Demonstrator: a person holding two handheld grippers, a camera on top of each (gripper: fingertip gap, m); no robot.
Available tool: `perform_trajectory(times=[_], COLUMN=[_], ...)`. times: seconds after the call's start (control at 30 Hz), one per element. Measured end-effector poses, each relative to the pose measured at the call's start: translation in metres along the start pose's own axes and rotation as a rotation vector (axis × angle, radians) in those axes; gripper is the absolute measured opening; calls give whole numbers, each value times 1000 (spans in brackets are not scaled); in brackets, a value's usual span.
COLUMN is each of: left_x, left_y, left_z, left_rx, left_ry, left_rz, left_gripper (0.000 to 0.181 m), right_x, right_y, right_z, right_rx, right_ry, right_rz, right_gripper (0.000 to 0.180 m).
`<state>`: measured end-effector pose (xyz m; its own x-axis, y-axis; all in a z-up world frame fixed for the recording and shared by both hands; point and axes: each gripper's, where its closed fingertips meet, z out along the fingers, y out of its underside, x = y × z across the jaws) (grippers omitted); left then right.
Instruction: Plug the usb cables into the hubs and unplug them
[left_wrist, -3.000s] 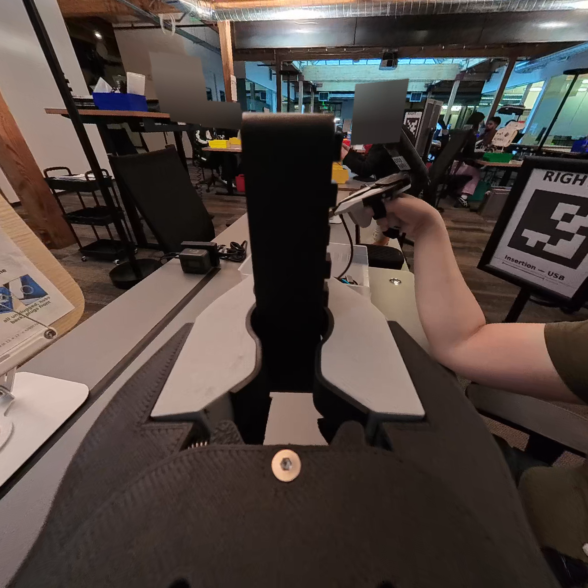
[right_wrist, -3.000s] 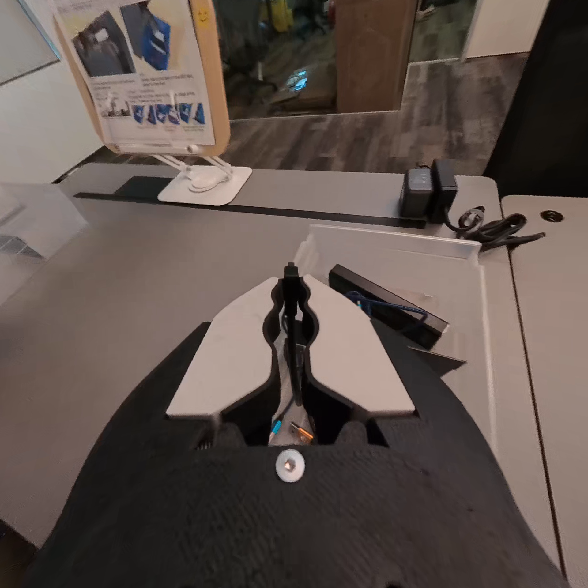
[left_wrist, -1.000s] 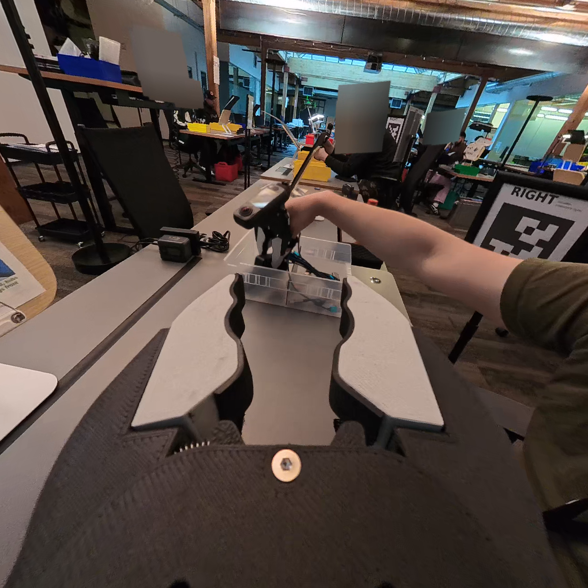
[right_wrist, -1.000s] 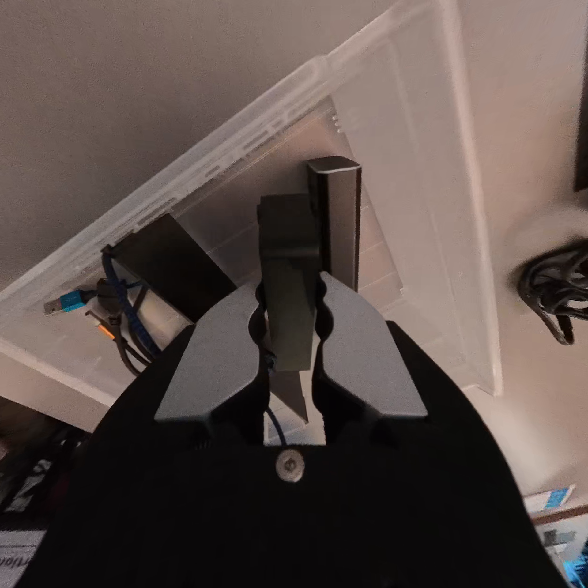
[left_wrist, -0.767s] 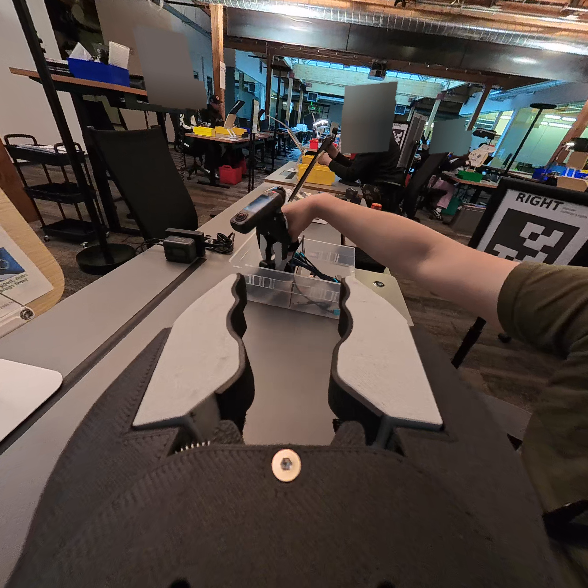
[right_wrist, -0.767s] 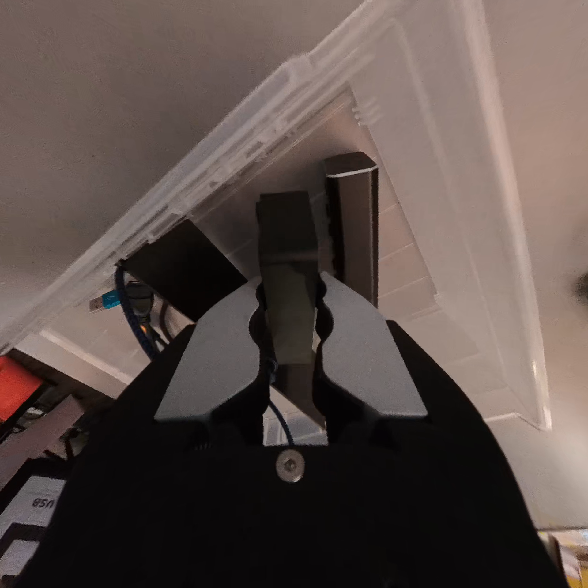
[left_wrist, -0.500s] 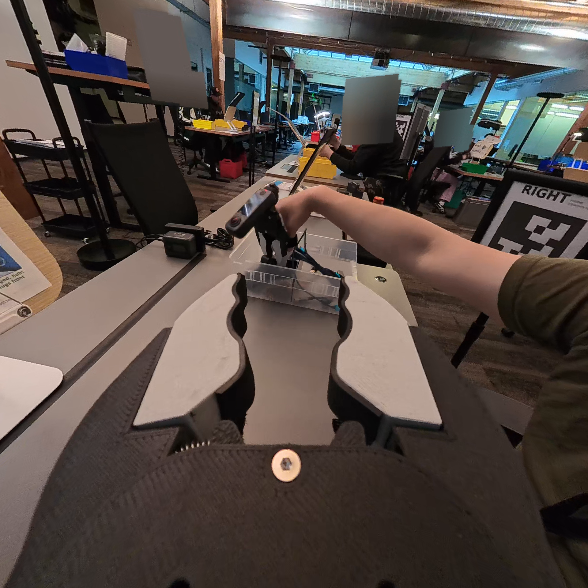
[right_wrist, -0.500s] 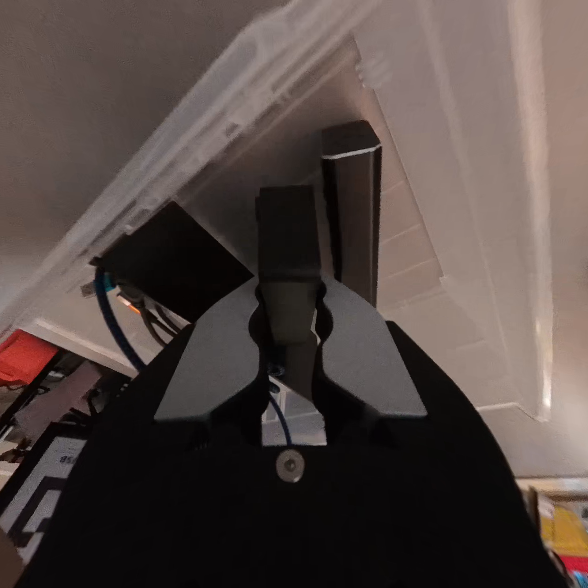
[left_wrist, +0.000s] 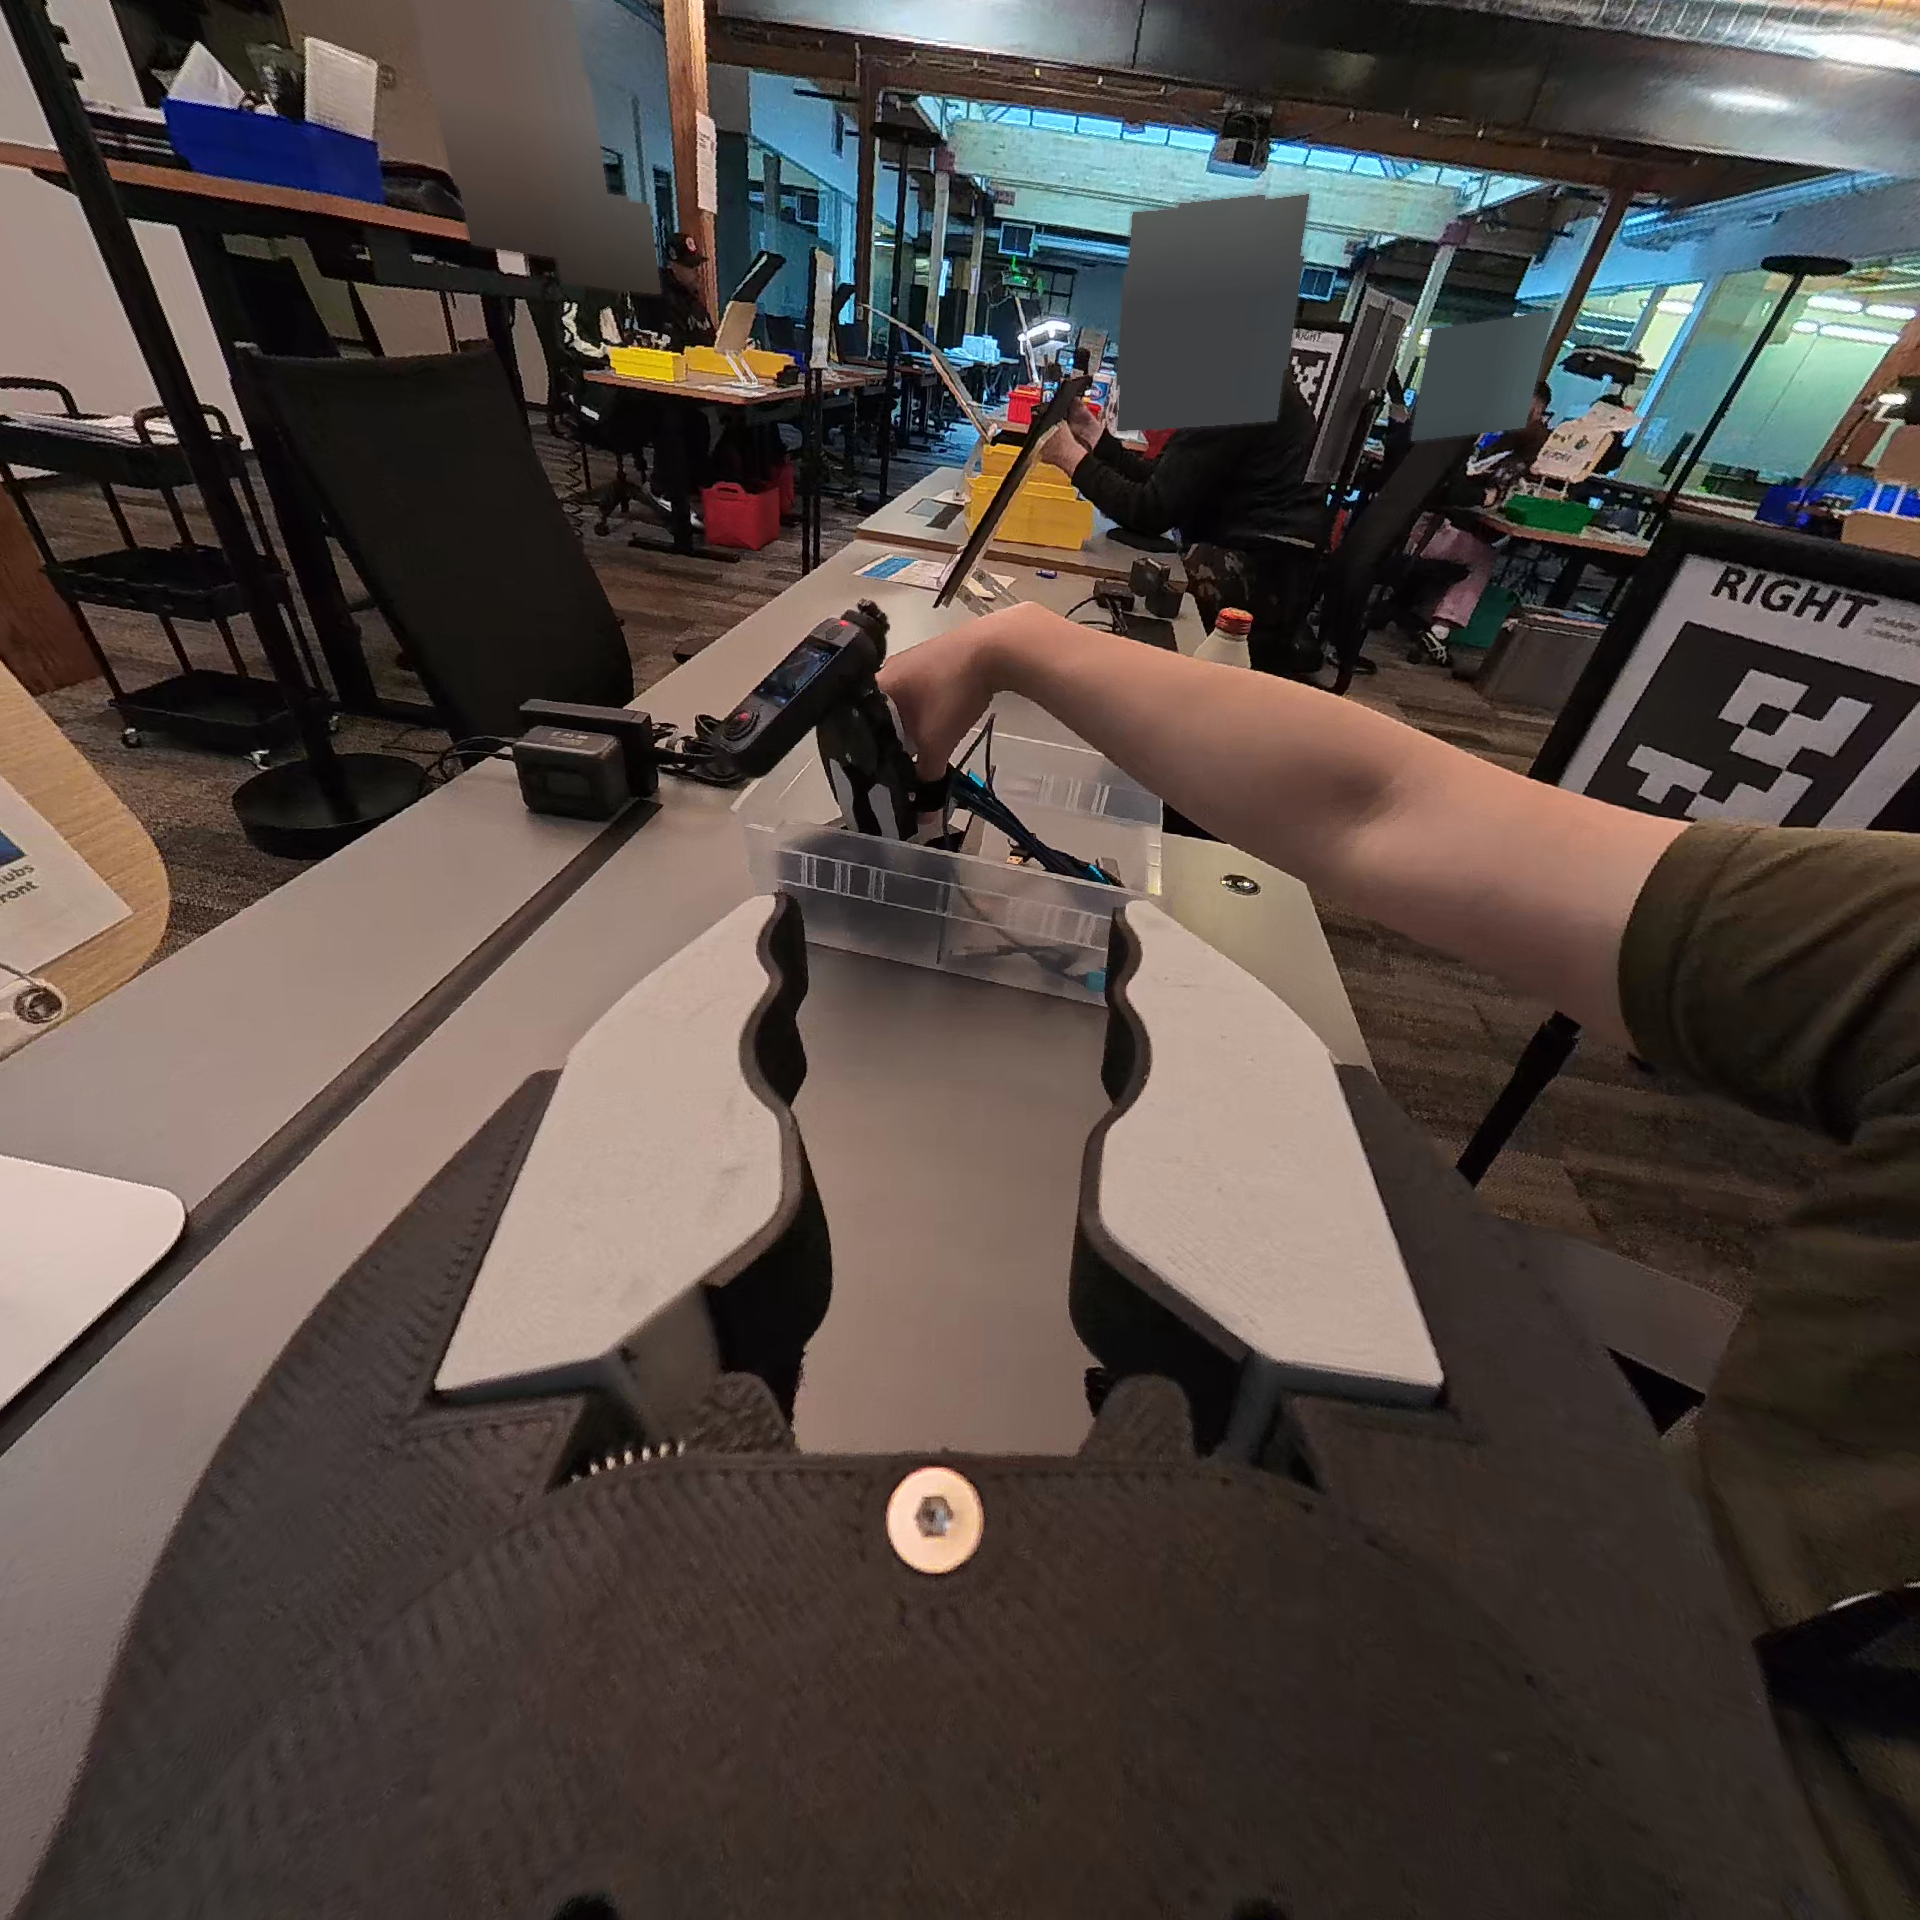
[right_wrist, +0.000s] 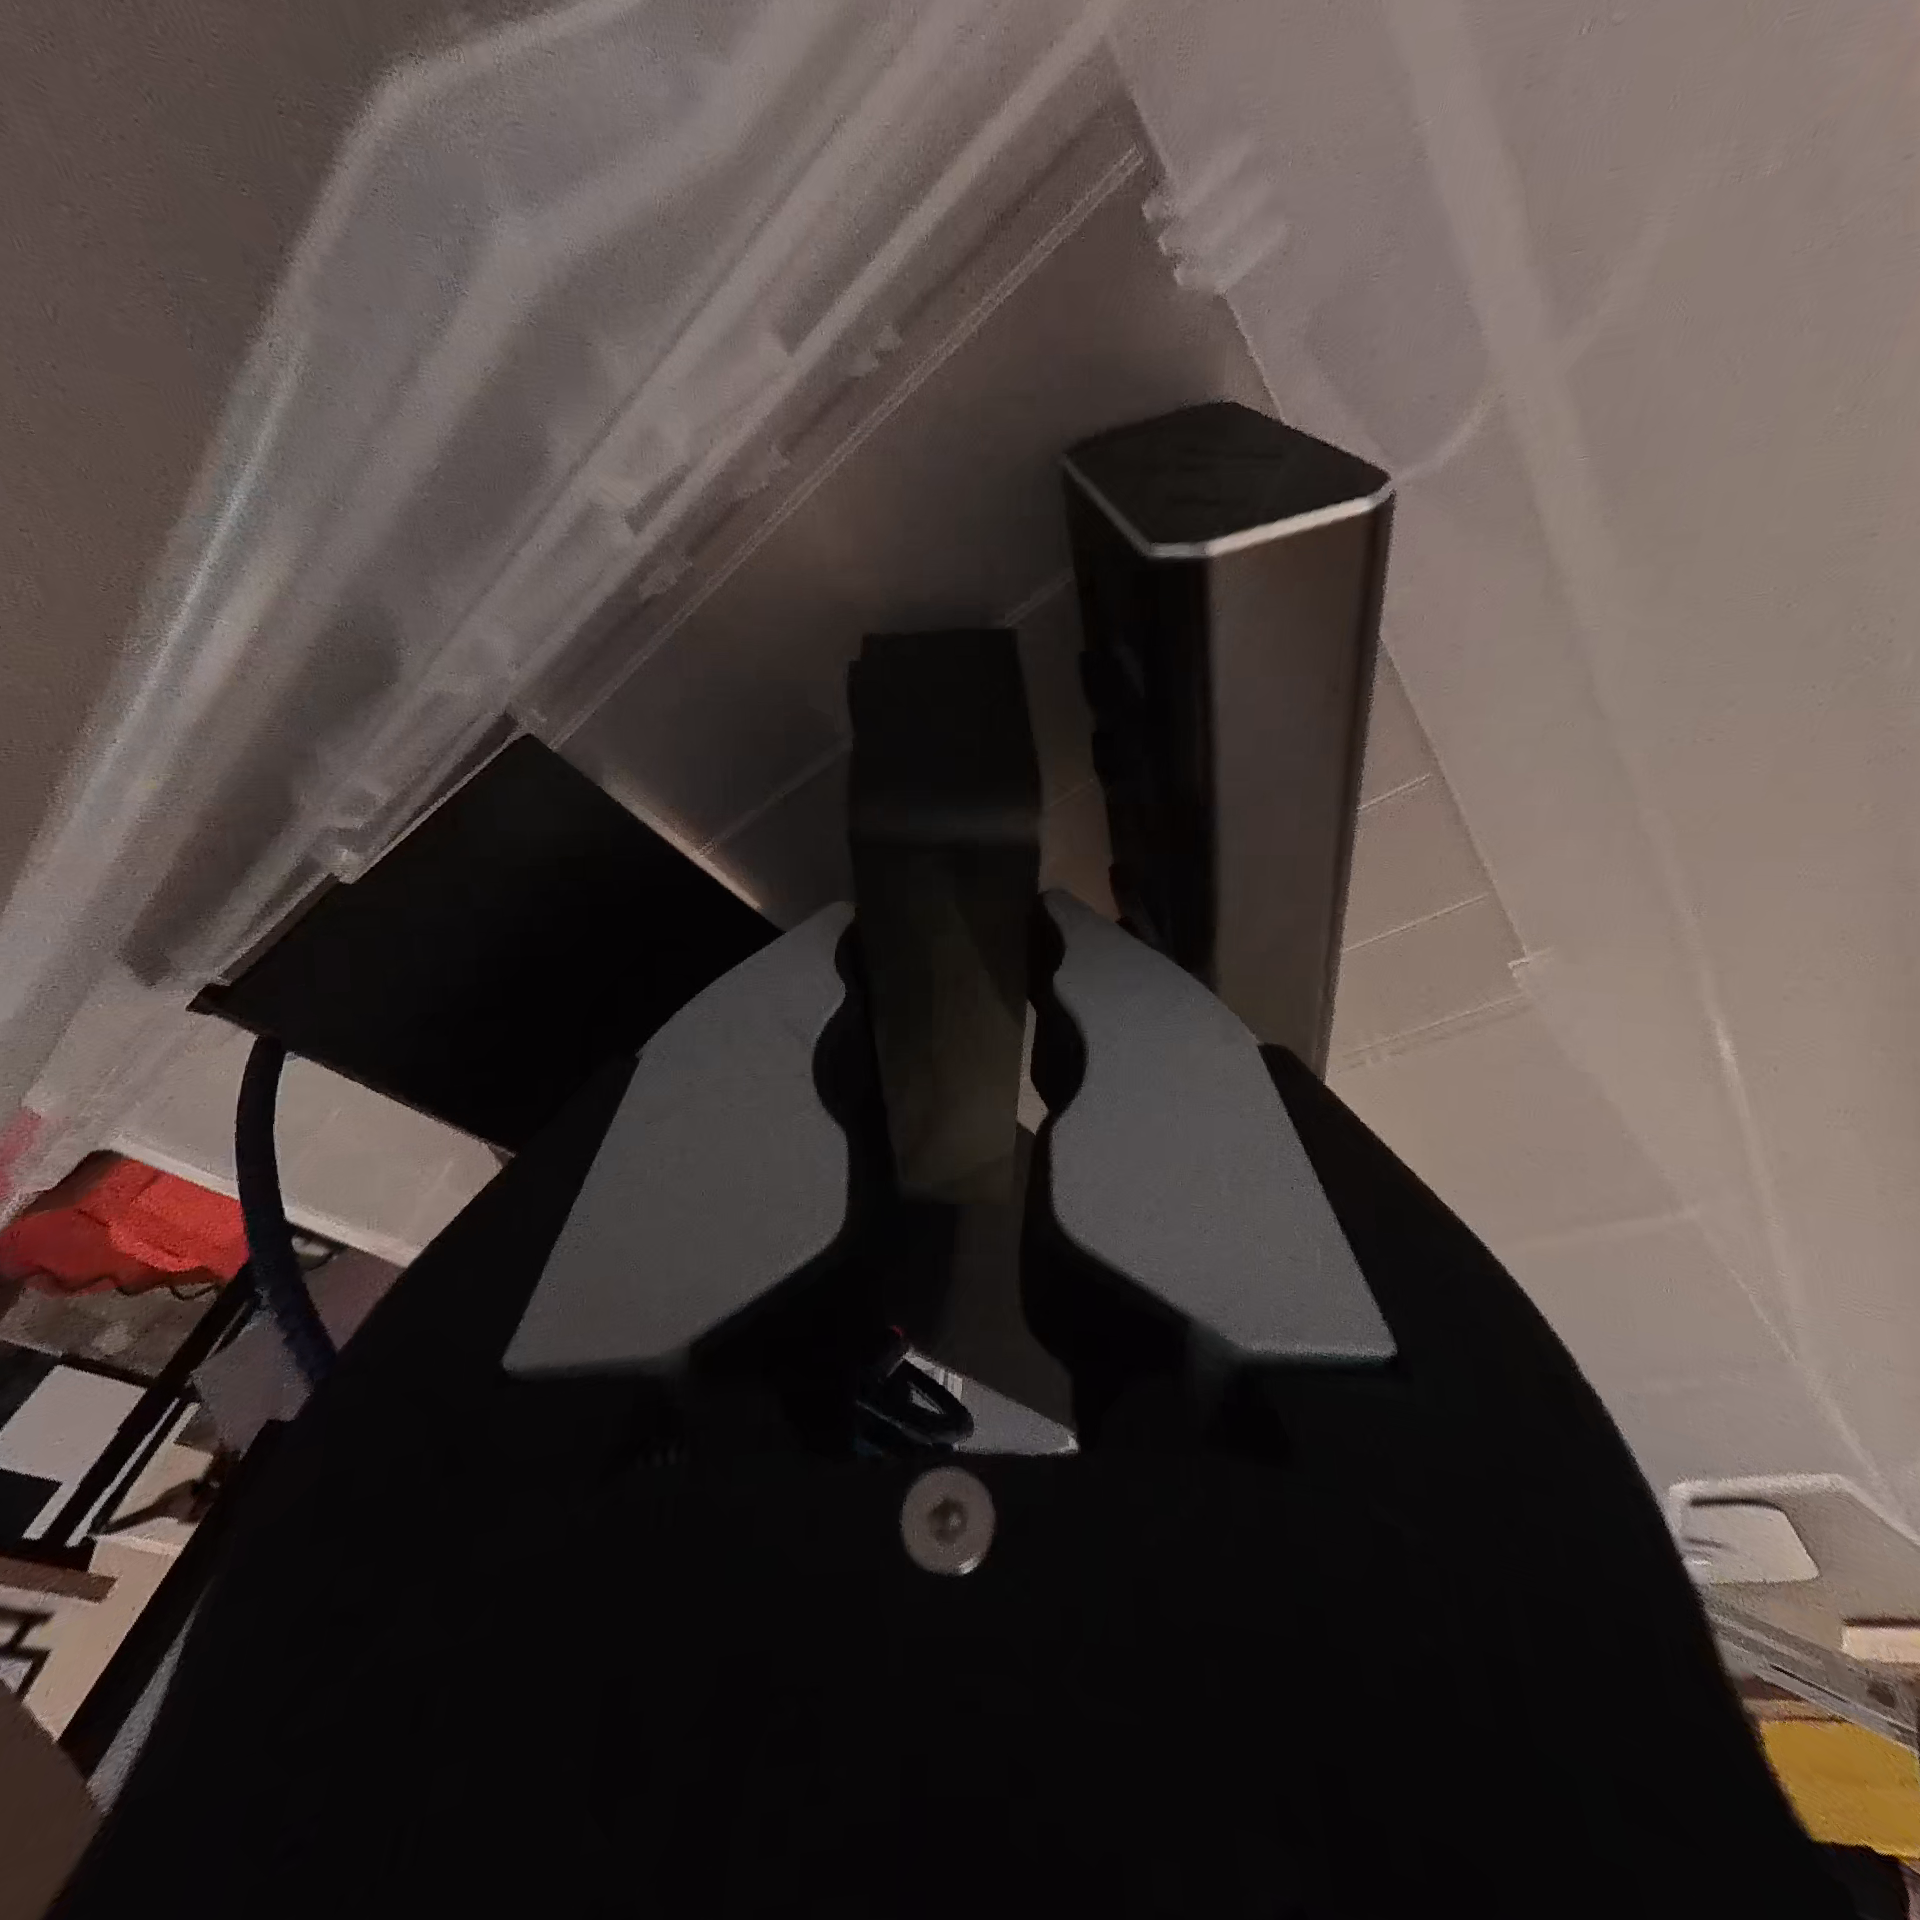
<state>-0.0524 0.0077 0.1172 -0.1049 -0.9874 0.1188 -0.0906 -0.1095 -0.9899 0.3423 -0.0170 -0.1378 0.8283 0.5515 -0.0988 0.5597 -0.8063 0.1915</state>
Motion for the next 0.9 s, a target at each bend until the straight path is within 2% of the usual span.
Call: perform_trajectory(times=[0.27,0.43,0.53,0.6,0.67,0.73,0.77,0.83,0.9], left_x=[4,4,4,2,-3,-8,-11,-17,-15], left_y=[0,-2,-7,-10,-14,-20,-23,-31,-44], left_z=[1,-1,-7,-14,-24,-37,-45,-65,-89], left_rx=[-1,6,18,26,35,51,62,99,184], left_ry=[5,3,-8,-32,-67,-110,-135,-177,-175], left_rz=[5,5,13,24,31,36,35,8,-56], left_gripper=[54,54,55,55,56,56,56,56,54], right_x=[-3,-1,9,23,34,40,42,45,43], right_y=[5,4,2,4,9,30,45,82,113], right_z=[-1,-25,-58,-92,-131,-165,-171,-157,-125], right_rx=[34,120,232,332,472,603,649,644,611], right_ry=[10,94,241,430,619,763,772,688,562], right_rz=[24,-3,-9,6,45,156,236,419,520], right_gripper=[30,29,29,30,39,49,52,62,62])
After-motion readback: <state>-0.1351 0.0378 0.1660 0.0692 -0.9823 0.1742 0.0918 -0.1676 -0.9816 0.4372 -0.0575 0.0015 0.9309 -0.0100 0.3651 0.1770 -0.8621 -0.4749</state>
